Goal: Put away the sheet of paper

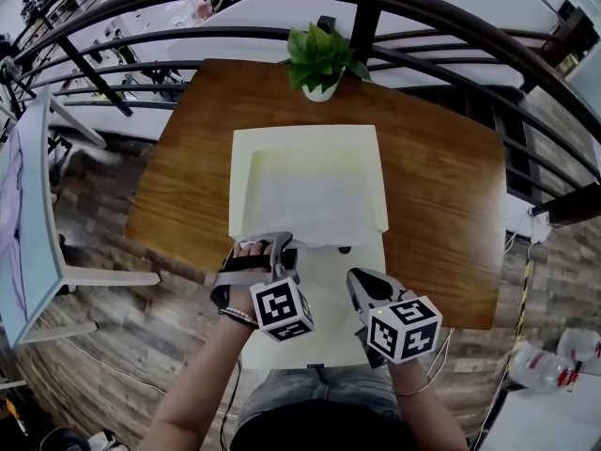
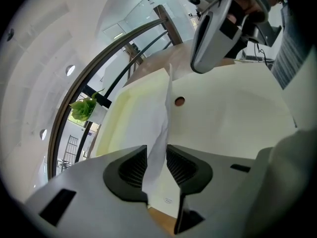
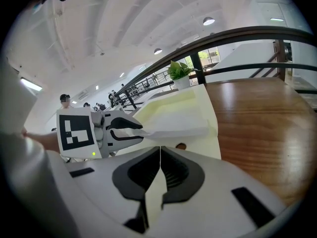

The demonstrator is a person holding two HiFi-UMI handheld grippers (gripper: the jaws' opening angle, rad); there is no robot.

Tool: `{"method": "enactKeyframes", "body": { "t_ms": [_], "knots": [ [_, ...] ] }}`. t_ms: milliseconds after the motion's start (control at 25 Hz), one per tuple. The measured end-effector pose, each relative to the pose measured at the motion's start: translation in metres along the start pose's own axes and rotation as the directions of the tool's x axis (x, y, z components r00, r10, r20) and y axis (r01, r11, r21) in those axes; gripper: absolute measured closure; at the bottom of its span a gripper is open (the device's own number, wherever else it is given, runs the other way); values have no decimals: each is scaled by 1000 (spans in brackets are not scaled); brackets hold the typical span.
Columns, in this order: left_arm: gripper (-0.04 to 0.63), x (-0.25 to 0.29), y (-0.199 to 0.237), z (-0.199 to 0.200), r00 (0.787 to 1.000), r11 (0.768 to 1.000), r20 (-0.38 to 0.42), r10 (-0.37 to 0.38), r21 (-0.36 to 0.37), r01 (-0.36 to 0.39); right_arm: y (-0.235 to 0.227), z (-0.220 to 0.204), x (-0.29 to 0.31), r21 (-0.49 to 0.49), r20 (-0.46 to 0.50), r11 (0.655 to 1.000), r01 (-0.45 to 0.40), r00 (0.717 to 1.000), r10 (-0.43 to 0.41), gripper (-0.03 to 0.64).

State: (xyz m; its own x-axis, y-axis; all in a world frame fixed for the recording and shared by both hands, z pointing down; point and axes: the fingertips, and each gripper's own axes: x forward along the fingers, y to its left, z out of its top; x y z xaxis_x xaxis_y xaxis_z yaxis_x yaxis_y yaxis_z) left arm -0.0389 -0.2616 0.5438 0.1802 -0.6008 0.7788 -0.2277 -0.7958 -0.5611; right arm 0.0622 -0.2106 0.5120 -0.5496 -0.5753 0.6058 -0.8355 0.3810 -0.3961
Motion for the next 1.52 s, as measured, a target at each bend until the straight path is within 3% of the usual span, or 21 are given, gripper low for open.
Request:
{"method": "enactKeyframes", "body": {
  "t_ms": [280, 840, 1520],
  "knots": [
    [485, 16, 10, -3, 997, 998, -69, 43, -43, -46, -4, 3, 5, 0, -7, 1000, -5, 1000, 5, 589],
    [485, 33, 29, -3, 986, 995, -143, 84, -44, -92, -8, 8, 12, 6, -16, 1000, -20, 1000, 20, 589],
    [450, 47, 30, -1, 986, 994, -162, 44, -96, -61, -16, 8, 8, 4, -22, 999, -33, 999, 34, 589]
  ]
}}
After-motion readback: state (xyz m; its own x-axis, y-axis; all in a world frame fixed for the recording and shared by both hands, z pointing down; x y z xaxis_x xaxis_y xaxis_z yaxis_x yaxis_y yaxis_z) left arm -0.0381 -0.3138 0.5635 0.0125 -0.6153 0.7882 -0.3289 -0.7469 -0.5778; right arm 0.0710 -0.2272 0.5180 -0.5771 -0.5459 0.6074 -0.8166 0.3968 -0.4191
